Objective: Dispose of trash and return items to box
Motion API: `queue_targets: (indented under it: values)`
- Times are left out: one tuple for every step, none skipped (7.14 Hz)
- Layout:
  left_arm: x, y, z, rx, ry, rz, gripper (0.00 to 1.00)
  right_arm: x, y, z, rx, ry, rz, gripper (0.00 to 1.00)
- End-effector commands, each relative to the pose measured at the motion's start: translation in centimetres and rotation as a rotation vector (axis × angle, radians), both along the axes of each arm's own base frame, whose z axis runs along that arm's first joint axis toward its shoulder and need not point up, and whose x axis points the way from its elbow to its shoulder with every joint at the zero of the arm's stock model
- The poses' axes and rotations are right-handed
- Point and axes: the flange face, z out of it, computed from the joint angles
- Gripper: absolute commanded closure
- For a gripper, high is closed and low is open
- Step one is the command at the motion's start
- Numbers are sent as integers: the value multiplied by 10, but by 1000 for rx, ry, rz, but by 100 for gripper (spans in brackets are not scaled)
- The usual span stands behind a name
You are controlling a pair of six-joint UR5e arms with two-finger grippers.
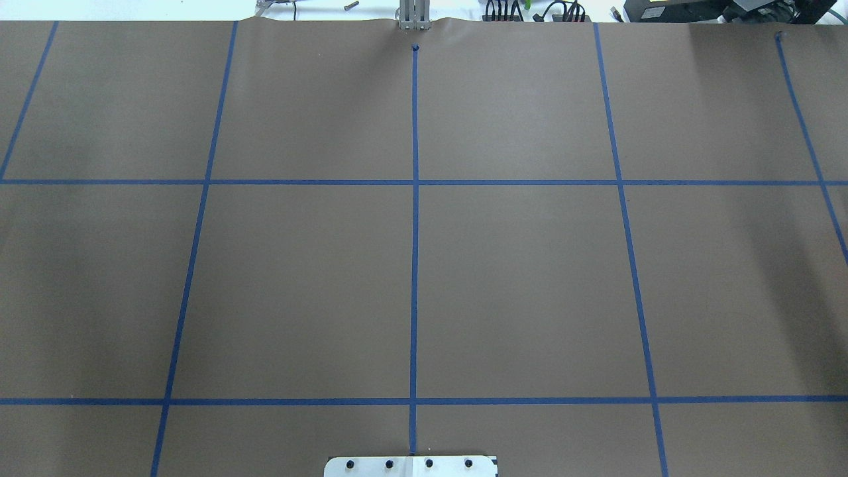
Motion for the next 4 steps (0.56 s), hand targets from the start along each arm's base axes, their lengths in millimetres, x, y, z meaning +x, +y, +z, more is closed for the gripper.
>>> queue_targets:
  values:
    - [-2,-44,-119,-25,141,-199,1,0,7,13,-27,4,0,0]
    - [13,-54,-152,22,143,-174,1,0,17,27,-60,0,0,0]
    - [40,-64,-169,51,139,-117,1,1,24,39,-100,-4,20,0]
    - [77,-74,-190,88,127,-40,1,1,24,39,-141,-15,63,0]
